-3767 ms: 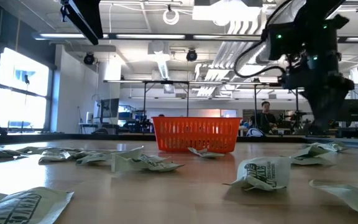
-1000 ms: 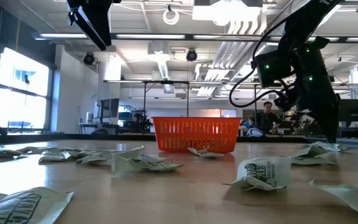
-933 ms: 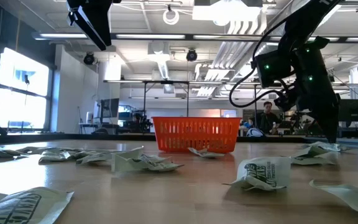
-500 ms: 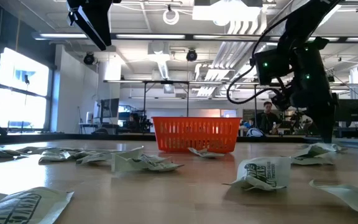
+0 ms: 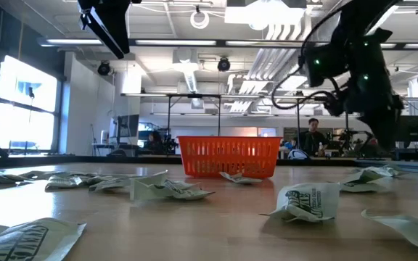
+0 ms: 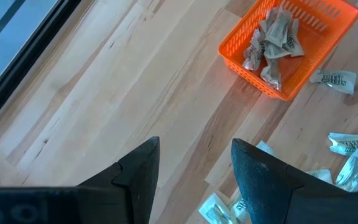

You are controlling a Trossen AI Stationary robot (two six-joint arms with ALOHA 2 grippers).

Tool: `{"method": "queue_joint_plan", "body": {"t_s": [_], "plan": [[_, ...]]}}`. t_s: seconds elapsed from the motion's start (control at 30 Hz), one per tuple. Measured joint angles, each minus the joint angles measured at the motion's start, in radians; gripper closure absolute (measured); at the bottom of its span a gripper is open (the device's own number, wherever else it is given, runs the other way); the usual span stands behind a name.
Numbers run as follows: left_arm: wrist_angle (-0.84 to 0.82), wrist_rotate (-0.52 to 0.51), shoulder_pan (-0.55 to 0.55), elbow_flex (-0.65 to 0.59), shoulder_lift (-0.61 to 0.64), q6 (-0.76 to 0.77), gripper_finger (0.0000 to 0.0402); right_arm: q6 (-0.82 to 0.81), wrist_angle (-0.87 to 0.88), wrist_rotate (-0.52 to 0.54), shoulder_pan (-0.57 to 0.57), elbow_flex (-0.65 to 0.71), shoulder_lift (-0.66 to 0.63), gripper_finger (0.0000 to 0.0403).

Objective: Pick and place Stevia / Truvia into bins
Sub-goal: Put the light green stevia packet into the orange bin

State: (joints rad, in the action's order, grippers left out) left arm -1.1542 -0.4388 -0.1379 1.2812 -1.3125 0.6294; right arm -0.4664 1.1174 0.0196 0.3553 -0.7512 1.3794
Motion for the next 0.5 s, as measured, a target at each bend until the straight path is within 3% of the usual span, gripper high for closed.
{"method": "queue_joint_plan", "body": {"t_s": [0.17, 0.27, 0.37, 0.5], "plan": [[0.001, -0.002, 0.000, 0.000, 0.000, 0.000, 0.0170, 0.003, -0.042, -0.002, -0.018, 0.057, 0.000, 0.0205], [0.001, -0.016, 0.000, 0.000, 0.000, -0.001, 0.0170, -0.003, -0.079, 0.014, -0.022, 0.079, 0.000, 0.0171], [0.001, -0.019, 0.001, 0.000, 0.000, -0.004, 0.0170, -0.005, -0.100, 0.048, -0.021, 0.085, 0.001, 0.0165], [0.002, -0.020, 0.001, 0.000, 0.000, -0.021, 0.0170, -0.007, -0.141, 0.037, -0.004, 0.086, 0.001, 0.0192]]}}
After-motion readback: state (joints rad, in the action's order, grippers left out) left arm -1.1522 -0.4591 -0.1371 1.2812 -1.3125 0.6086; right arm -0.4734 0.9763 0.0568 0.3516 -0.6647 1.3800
